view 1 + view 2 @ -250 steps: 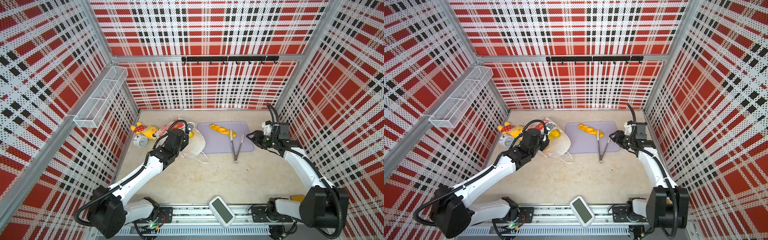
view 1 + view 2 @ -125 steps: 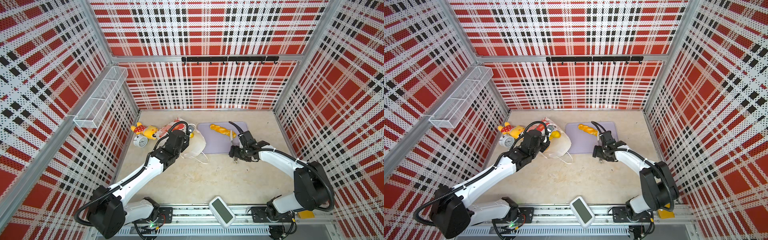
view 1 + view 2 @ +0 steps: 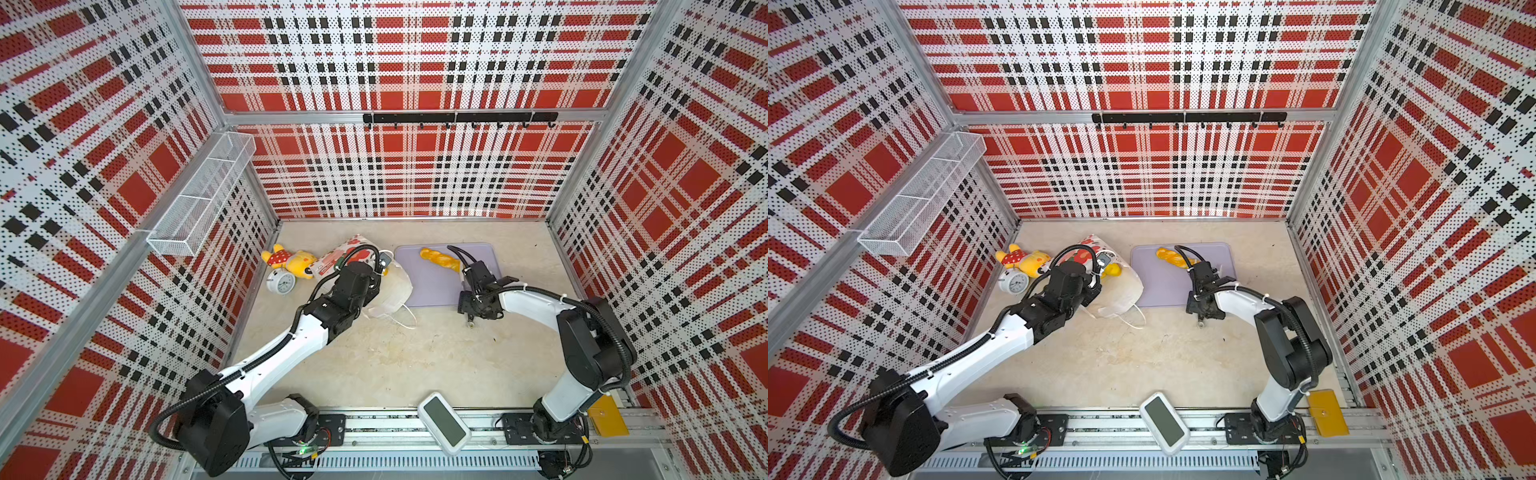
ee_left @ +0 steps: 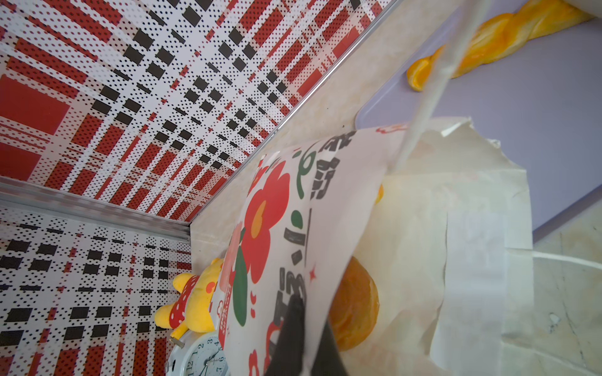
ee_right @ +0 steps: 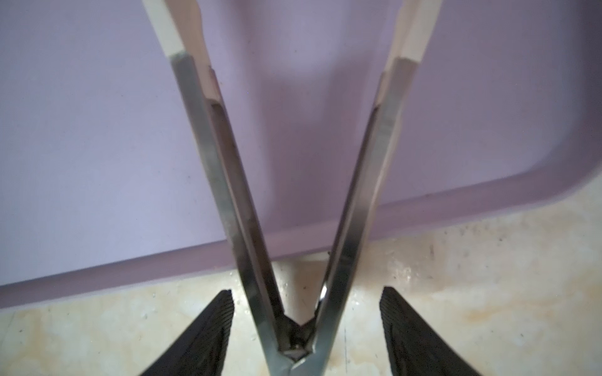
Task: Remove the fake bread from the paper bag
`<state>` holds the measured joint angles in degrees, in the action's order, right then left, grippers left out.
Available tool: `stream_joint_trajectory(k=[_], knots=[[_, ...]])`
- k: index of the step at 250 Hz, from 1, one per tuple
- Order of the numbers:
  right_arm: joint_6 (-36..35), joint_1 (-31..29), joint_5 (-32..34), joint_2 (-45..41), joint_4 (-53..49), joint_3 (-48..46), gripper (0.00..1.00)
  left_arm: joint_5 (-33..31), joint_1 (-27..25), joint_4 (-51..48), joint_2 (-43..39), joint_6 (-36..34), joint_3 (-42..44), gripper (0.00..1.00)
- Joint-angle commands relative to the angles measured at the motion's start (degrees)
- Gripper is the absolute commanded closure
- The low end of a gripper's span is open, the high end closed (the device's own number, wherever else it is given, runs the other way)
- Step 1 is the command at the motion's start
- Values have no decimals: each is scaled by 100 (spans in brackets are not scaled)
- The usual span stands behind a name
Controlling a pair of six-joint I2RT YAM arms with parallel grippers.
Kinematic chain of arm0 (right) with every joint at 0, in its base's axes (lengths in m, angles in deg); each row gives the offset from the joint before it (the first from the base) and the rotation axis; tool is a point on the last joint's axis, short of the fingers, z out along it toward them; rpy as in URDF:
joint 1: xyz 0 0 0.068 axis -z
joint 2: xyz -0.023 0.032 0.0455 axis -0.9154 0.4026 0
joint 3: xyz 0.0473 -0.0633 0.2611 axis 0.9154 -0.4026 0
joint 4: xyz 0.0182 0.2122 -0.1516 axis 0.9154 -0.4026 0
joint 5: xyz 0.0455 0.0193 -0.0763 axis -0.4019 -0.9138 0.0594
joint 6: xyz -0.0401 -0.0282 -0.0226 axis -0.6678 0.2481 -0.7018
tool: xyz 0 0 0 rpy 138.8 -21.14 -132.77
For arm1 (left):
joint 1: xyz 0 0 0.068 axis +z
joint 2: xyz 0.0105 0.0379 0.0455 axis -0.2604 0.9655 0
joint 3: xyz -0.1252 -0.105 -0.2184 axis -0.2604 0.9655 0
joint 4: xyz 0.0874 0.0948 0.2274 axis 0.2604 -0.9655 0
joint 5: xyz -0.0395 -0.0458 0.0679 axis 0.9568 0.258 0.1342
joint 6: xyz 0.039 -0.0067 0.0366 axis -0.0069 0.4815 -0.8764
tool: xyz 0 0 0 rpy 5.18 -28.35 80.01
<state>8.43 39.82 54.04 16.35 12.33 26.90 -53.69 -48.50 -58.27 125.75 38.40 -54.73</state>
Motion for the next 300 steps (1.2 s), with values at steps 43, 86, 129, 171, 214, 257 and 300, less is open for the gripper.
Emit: stream_joint_trajectory(k=[43, 86, 129, 171, 214, 257, 300], knots=[[-141, -169, 420, -424, -226, 50, 57, -191, -69, 134, -18, -63, 48, 100], [-294, -152, 509, -1386, -554, -120, 62, -173, -68, 168, -25, -60, 79, 100], [-504, -73, 444, -1958, -997, 25, 64, -136, -62, 186, -20, 6, 80, 100], [-632, 159, -4, -2216, -1142, 74, 64, -137, -69, 200, -15, 7, 91, 100], [-732, 226, -670, -2544, -1235, 227, 70, -129, -72, 218, -23, 13, 117, 100], [-796, 226, -1396, -2965, -1487, 384, 71, -146, -95, 187, -55, 16, 109, 100], [-664, 187, -2157, -3396, -1724, 440, 72, -147, -105, 70, -139, 83, 105, 100]])
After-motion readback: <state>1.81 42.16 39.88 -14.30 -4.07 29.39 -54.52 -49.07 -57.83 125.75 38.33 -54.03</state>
